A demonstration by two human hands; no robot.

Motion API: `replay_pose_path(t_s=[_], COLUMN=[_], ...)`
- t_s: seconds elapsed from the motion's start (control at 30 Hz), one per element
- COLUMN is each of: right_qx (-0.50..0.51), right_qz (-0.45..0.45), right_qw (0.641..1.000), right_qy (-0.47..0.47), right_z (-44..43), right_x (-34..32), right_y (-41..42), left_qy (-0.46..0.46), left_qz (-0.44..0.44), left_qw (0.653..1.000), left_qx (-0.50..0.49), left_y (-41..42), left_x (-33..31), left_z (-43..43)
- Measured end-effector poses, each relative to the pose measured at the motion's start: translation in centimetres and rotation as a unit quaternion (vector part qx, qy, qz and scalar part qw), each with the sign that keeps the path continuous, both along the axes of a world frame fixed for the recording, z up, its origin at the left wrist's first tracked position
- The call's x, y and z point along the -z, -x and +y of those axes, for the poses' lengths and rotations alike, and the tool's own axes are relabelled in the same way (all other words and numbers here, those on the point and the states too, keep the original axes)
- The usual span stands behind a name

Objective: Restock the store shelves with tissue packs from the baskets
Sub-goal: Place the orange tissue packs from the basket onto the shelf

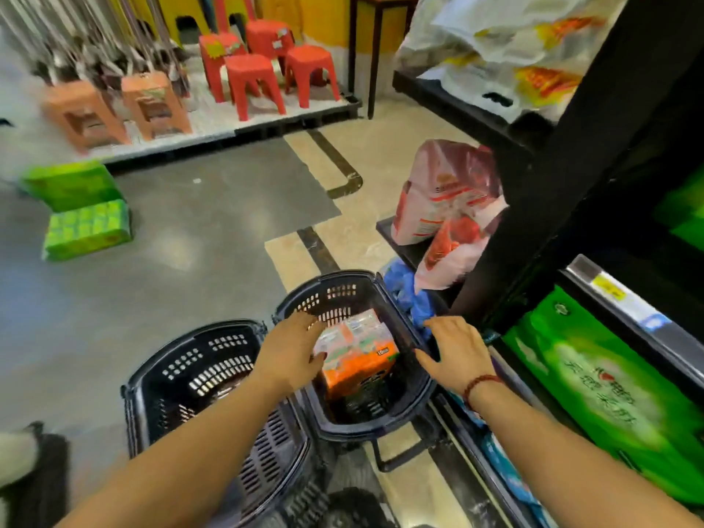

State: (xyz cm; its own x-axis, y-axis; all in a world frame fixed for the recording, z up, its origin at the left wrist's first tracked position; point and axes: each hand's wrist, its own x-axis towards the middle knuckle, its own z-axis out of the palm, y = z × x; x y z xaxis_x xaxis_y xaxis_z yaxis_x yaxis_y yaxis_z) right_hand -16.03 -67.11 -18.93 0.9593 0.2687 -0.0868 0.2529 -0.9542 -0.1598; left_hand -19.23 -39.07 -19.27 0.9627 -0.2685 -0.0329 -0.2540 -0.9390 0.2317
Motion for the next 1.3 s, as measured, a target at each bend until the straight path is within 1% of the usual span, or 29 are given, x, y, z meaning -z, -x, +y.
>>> replay_pose_path(t_s=[0.1, 0.23, 0.3, 0.43, 0.57, 0.7, 0.8, 0.93, 1.0, 1.1, 1.17, 1.23, 1.3], right_qx=[-0.018, -0.046, -0.040, -0.001, -0.003, 0.059, 0.129, 0.225, 0.248, 0.276, 0.287, 0.296, 0.303], right_qz=[0.030, 0.082, 0.113, 0.176, 0.239, 0.300, 0.324, 0.354, 0.352, 0.328, 0.308, 0.297, 0.293], right_qw=[0.999, 0.995, 0.992, 0.981, 0.968, 0.943, 0.924, 0.889, 0.876, 0.861, 0.851, 0.845, 0.840], right_qy=[-0.006, -0.022, -0.040, -0.078, -0.078, -0.132, -0.156, -0.183, -0.219, -0.275, -0.315, -0.333, -0.341], right_z=[1.0, 2.0, 2.3, 2.8, 3.0, 2.8, 2.7, 2.1, 2.0, 2.1, 2.0, 2.0, 2.0], right_x=[1.9, 5.9, 8.4, 14.3, 22.2, 29.8, 34.9, 40.2, 42.2, 44.3, 45.4, 46.2, 46.7], right_y=[-2.6, -6.8, -8.9, -13.0, -15.8, -16.8, -16.9, -17.0, -17.2, -17.5, -17.4, -17.2, -16.9], left_qy=[0.011, 0.006, 0.028, 0.073, 0.108, 0.165, 0.215, 0.309, 0.347, 0.404, 0.432, 0.453, 0.452], left_qz=[0.016, 0.096, 0.121, 0.180, 0.229, 0.251, 0.248, 0.240, 0.225, 0.188, 0.170, 0.154, 0.147], left_qw=[0.999, 0.989, 0.980, 0.948, 0.923, 0.887, 0.850, 0.777, 0.733, 0.689, 0.652, 0.614, 0.595], left_qx=[-0.033, -0.111, -0.154, -0.251, -0.289, -0.350, -0.412, -0.494, -0.541, -0.571, -0.600, -0.628, -0.648], left_y=[-1.0, -2.6, -3.3, -4.7, -6.2, -7.3, -7.9, -8.6, -8.9, -9.4, -9.6, -9.9, -10.1], left_x=[2.4, 6.9, 9.5, 15.7, 23.2, 30.4, 34.8, 39.0, 40.5, 42.5, 43.5, 44.5, 45.2], left_z=[0.7, 1.1, 0.9, -0.4, -2.6, -4.2, -5.2, -6.1, -6.4, -7.0, -7.4, -7.6, -7.8])
